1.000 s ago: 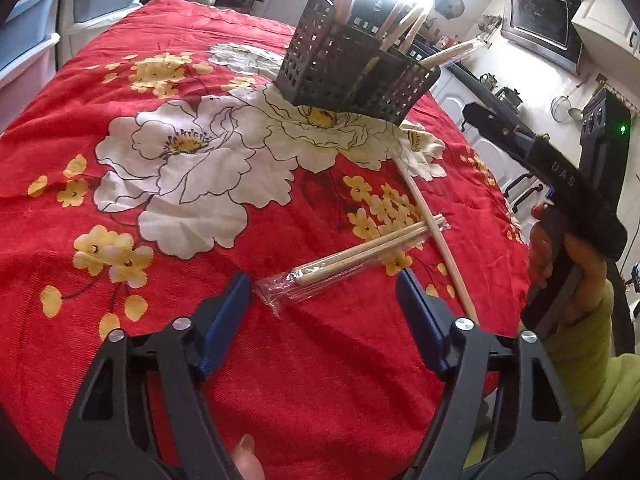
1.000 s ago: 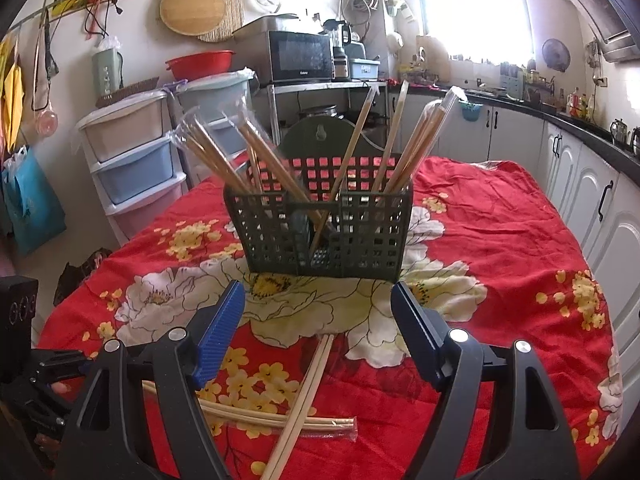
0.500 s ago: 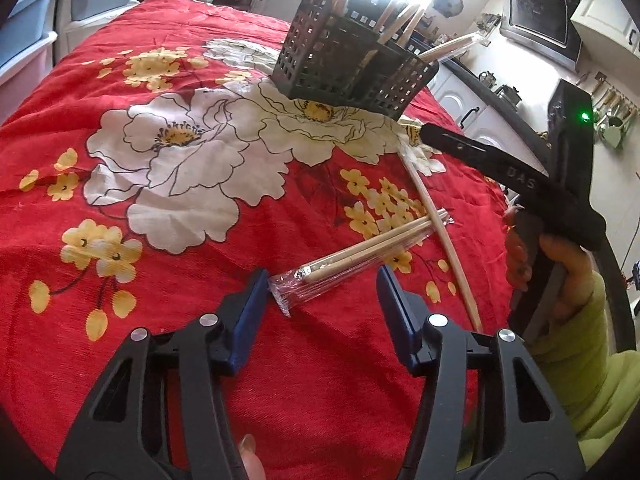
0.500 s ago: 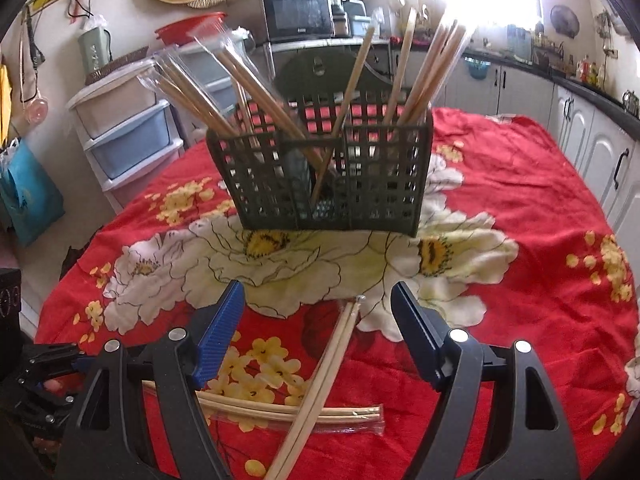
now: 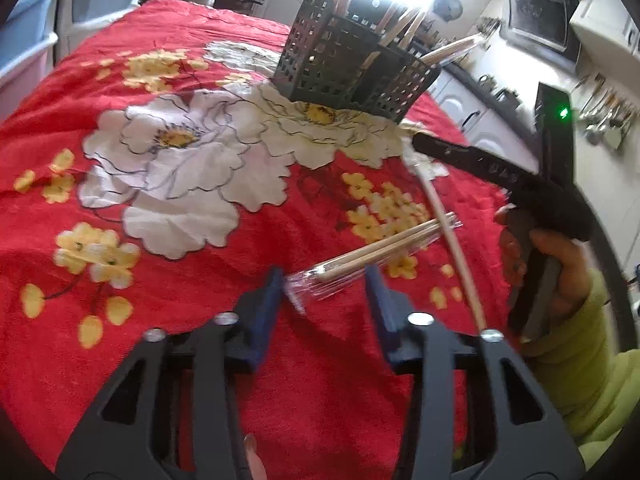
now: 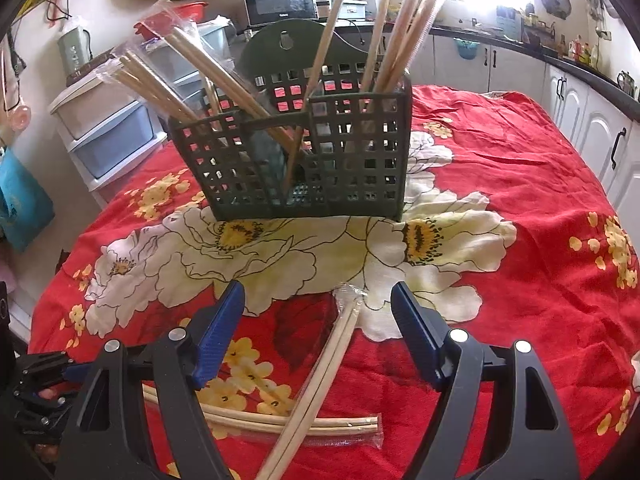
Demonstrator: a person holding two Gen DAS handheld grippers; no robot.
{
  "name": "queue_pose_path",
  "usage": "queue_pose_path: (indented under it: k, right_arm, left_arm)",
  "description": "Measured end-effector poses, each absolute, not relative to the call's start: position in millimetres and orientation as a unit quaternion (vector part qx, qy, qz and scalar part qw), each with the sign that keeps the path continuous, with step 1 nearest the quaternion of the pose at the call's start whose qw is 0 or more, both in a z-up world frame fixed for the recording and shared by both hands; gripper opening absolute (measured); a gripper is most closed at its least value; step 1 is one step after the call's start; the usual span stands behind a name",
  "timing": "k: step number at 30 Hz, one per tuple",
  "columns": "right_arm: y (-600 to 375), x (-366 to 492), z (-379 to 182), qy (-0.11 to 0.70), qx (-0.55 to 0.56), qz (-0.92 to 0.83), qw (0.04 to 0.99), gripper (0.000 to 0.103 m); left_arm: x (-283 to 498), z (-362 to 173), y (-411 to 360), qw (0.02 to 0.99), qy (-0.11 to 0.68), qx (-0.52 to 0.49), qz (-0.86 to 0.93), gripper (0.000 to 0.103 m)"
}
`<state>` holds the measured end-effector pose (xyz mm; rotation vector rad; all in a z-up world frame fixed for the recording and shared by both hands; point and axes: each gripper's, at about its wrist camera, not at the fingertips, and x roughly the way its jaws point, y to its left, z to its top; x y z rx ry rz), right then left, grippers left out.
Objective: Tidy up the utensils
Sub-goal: 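Close the left gripper on a chopstick while the right gripper grasps another, then lift both held chopsticks upright and carry them above the caddy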
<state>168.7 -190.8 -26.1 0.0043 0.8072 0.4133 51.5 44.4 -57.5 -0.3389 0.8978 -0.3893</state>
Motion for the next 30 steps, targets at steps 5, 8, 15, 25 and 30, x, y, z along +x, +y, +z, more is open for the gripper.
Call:
queue_pose_path:
  k: [5, 8, 15, 25, 30]
  right_arm:
    - [-193, 173, -28, 0.394, 0.006, 0.196, 0.898, 0.073]
    - [-194, 176, -30, 0.4, 0.006, 0.192, 0.896, 0.073]
    - [-205, 183, -37, 0.429, 0.046, 0.198, 0.88, 0.073]
    - [-227, 192, -46, 0.478, 0.089, 0.192, 0.852, 0.056]
    - [-222, 201, -51, 0.49, 0.087, 0.207, 0.842, 0.014]
  left_arm:
    - [55, -59, 42, 0.873, 0.423, -0.167, -0.178, 0.035]
    - [58, -62, 45, 0.873, 0.423, -0.173, -0.174, 0.018]
    - [58, -62, 46, 0.871, 0.421, -0.172, -0.186, 0.003]
    - [68, -43, 63, 0.856, 0.41, -0.226, -0.22, 0.001]
    - [75, -34, 68, 0.848, 0.407, -0.247, -0.231, 0.001]
